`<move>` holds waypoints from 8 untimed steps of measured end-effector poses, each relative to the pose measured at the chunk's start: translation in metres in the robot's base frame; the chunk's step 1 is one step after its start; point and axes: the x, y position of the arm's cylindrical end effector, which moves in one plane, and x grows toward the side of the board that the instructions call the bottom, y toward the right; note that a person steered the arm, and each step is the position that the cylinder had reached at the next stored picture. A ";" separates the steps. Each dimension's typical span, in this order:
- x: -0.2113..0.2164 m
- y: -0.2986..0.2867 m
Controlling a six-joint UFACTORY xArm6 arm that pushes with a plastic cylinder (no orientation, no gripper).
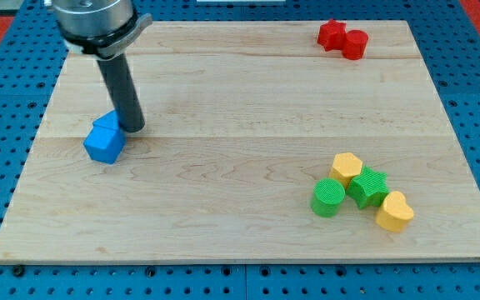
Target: Slide the blue triangle to blue cube
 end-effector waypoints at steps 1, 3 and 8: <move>0.018 -0.040; 0.028 -0.031; -0.038 -0.100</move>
